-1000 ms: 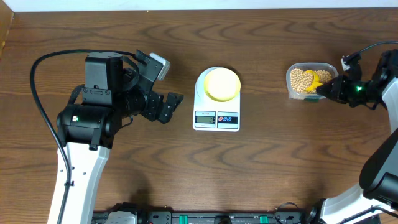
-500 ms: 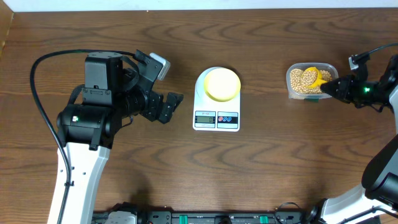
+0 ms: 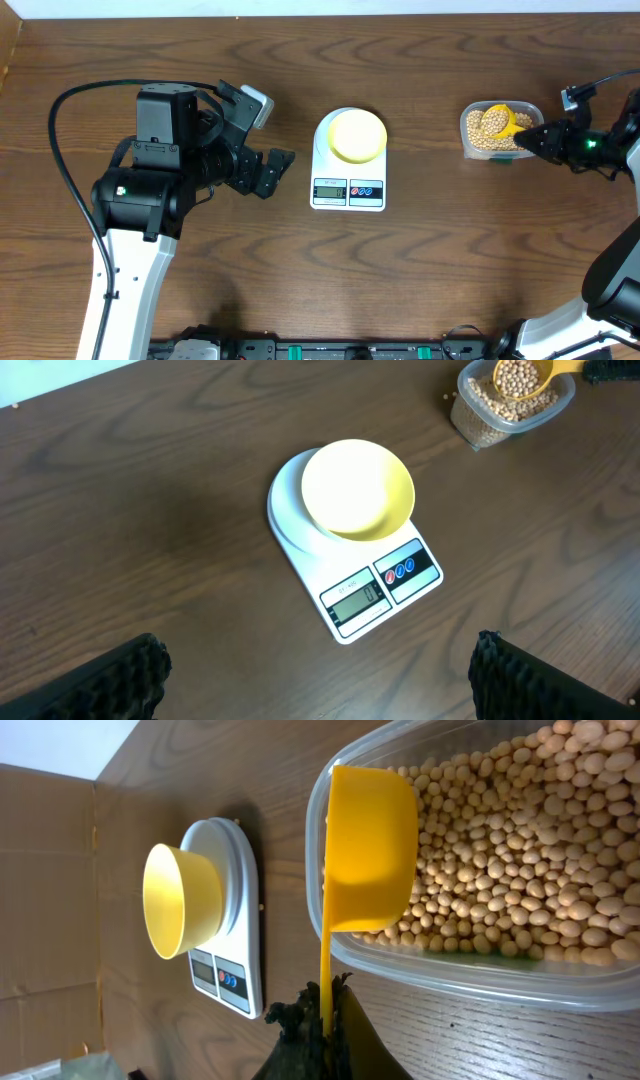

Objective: Scoop item into bowl and weigh 50g on scale
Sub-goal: 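Tilt the scoop up with the right gripper to fill it with beans, then carry the filled scoop with the right gripper over the yellow bowl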

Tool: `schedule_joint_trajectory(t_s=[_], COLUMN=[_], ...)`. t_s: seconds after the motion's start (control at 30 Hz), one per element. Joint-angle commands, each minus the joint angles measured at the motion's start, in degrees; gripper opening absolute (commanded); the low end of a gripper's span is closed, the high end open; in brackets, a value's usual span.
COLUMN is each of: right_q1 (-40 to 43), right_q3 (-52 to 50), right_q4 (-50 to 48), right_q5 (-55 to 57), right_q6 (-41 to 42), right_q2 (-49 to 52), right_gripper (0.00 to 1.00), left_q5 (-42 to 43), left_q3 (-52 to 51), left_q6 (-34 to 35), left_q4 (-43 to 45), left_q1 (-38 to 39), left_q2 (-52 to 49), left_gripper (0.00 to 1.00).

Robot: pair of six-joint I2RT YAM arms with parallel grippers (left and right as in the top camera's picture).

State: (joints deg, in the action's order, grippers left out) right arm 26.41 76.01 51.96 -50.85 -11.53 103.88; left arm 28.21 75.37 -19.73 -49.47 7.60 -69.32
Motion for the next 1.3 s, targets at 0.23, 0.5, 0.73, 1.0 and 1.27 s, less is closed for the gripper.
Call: schedule_joint_trajectory(t_s=[0.23,0.5,0.73,1.0,1.27], right_q1=[0.7,0.7,0.6,-0.9,-4.0], right_q3=[-0.3,-0.3,-0.3,-0.3,-0.3], right_q4=[-0.1,-0.1,-0.1,-0.1,-0.2], right_q5=[-4.0,-7.0,-11.7,-17.4,-17.7], right_q6=[-1.4,-1.4,-2.4,-2.3,-2.2], right_q2=[0.4,0.4,0.4,0.4,0.4], right_gripper=[0.01,0.01,0.01,0.01,0.01], left_q5=[0.7,0.7,0.7,0.7,0.7], left_q3=[-0.1,-0.1,-0.1,-0.1,-0.1], left_q6=[0.1,0.1,0.1,0.1,0.1], left_q4=[0.0,0.0,0.0,0.0,0.0], left_q1=[-0.2,-0.2,-0.2,-0.2,-0.2], left_q2=[0.1,0.1,0.1,0.1,0.1], left_gripper=[0.98,0.98,0.98,0.98,0.98])
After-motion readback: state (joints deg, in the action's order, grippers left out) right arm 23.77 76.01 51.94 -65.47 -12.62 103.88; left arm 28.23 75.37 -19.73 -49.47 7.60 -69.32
